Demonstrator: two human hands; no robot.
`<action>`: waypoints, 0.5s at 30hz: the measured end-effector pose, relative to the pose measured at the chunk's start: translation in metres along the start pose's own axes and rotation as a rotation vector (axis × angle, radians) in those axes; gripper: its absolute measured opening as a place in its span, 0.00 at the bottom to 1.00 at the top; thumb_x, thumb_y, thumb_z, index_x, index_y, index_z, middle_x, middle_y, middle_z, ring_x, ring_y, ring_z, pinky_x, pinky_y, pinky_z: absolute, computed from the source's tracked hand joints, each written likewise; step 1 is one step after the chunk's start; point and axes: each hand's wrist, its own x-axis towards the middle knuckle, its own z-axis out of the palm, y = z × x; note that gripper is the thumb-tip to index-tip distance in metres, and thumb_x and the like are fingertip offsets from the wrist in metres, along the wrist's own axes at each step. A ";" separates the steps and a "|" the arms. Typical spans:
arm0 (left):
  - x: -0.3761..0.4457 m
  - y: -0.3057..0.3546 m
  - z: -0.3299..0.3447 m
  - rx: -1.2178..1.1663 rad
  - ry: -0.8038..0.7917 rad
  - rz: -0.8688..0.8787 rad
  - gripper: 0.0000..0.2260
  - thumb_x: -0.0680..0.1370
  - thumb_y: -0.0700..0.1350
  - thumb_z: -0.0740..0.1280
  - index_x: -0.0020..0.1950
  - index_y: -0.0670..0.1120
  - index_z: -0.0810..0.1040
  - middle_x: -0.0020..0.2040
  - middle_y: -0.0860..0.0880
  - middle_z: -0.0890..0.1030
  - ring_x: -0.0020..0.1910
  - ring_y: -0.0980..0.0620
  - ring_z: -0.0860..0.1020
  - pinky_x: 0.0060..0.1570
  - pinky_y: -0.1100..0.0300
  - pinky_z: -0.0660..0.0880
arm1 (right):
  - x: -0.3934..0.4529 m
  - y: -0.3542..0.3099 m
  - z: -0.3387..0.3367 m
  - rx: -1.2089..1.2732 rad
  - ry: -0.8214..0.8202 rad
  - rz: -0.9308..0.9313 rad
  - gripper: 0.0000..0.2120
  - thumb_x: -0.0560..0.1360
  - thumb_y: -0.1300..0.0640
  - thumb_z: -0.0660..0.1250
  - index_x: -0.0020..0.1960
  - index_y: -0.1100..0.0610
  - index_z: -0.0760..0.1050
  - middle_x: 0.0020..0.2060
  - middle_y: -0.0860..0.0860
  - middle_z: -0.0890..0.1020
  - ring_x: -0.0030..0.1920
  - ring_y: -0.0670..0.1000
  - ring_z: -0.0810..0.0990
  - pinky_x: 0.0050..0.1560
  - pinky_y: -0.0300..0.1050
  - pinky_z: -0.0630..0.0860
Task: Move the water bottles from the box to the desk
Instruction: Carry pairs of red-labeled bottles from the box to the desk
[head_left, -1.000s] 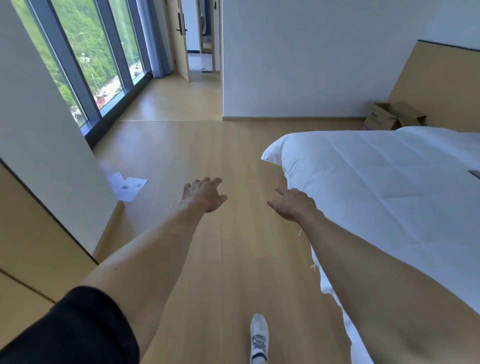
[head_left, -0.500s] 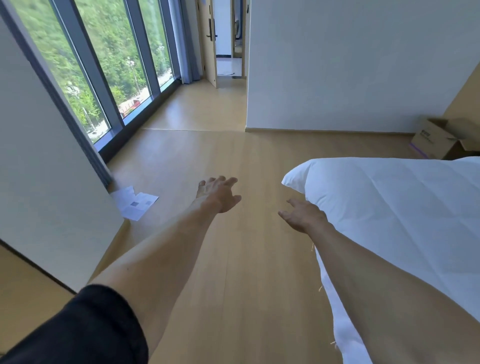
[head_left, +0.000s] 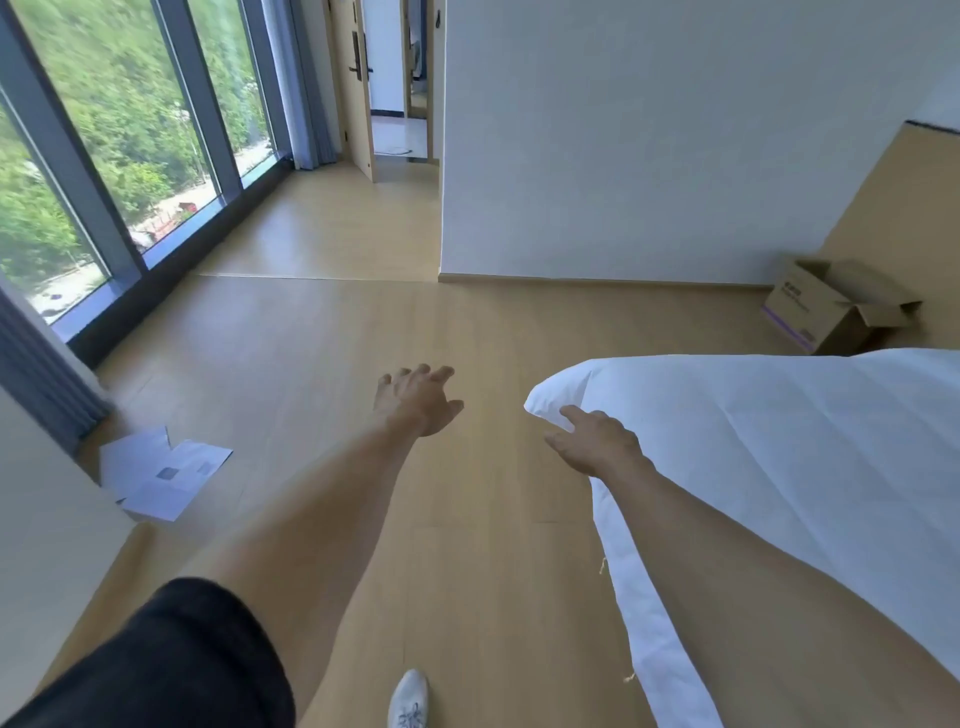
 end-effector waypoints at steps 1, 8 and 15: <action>0.022 -0.004 -0.002 -0.002 -0.004 0.014 0.27 0.81 0.62 0.59 0.79 0.57 0.60 0.76 0.49 0.68 0.74 0.43 0.67 0.73 0.46 0.61 | 0.018 -0.004 -0.006 0.006 -0.002 0.013 0.29 0.81 0.38 0.55 0.79 0.46 0.59 0.70 0.55 0.70 0.70 0.57 0.70 0.66 0.51 0.67; 0.158 -0.037 -0.034 0.018 -0.024 0.068 0.27 0.81 0.62 0.59 0.79 0.57 0.60 0.76 0.48 0.68 0.74 0.43 0.67 0.73 0.46 0.60 | 0.132 -0.041 -0.048 0.003 0.019 0.093 0.29 0.81 0.37 0.53 0.79 0.46 0.58 0.72 0.55 0.69 0.71 0.58 0.68 0.66 0.51 0.66; 0.258 -0.040 -0.049 0.003 -0.018 0.136 0.26 0.81 0.61 0.59 0.79 0.57 0.61 0.75 0.48 0.69 0.73 0.44 0.68 0.72 0.48 0.62 | 0.223 -0.057 -0.072 -0.007 0.050 0.128 0.26 0.80 0.40 0.56 0.76 0.47 0.62 0.70 0.54 0.72 0.69 0.58 0.70 0.62 0.50 0.67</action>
